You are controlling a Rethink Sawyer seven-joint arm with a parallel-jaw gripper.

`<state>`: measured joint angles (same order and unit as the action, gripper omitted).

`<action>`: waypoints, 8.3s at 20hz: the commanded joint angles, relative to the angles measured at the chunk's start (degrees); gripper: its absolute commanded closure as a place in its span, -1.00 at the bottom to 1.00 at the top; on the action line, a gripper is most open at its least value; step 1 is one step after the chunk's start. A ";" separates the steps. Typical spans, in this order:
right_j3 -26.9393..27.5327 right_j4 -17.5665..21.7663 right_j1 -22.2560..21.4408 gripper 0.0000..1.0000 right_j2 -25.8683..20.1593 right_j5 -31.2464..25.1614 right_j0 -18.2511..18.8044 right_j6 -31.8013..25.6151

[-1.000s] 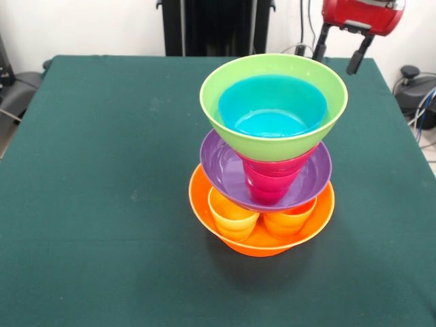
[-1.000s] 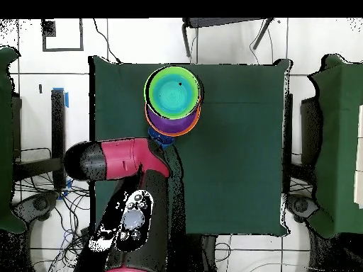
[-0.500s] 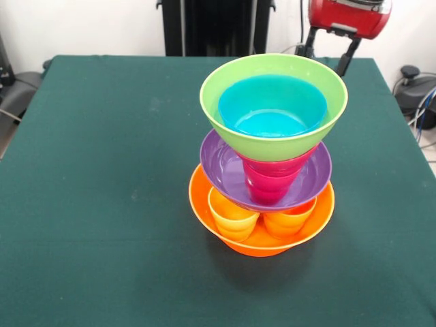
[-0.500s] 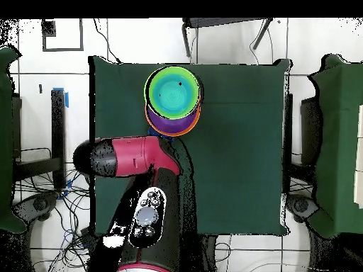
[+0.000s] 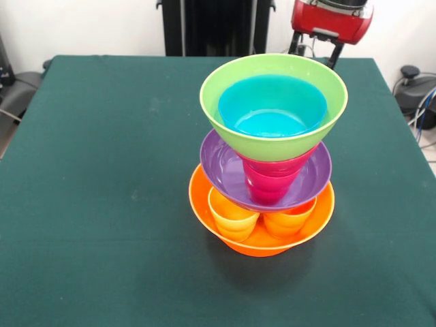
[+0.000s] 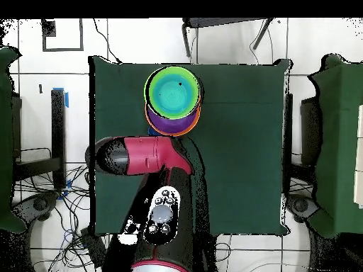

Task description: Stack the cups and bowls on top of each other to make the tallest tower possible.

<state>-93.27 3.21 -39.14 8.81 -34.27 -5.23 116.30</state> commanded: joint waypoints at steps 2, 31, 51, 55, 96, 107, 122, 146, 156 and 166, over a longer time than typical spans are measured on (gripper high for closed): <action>-3.85 3.76 3.87 -1.00 -7.86 3.35 1.84 -2.10; -6.29 5.32 0.95 -1.00 -10.01 1.62 4.94 -4.00; -8.15 14.68 3.87 -1.00 -14.78 8.37 14.04 -6.91; -6.59 17.61 6.31 -1.00 -14.93 10.47 14.83 -6.27; 6.49 31.60 15.92 -1.00 -28.80 7.06 33.04 -13.85; 8.23 34.80 16.63 -1.00 -30.45 5.46 35.82 -14.94; 9.55 38.74 19.34 -1.00 -29.42 8.55 34.24 -8.83; 10.31 35.37 23.24 -1.00 -27.16 9.88 27.01 -1.47; 8.07 32.86 23.37 -1.00 -28.06 9.95 25.91 0.03; 9.12 31.90 25.23 -1.00 -29.00 11.21 25.36 0.82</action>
<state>-84.99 36.65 -22.24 -13.50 -25.77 24.53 116.30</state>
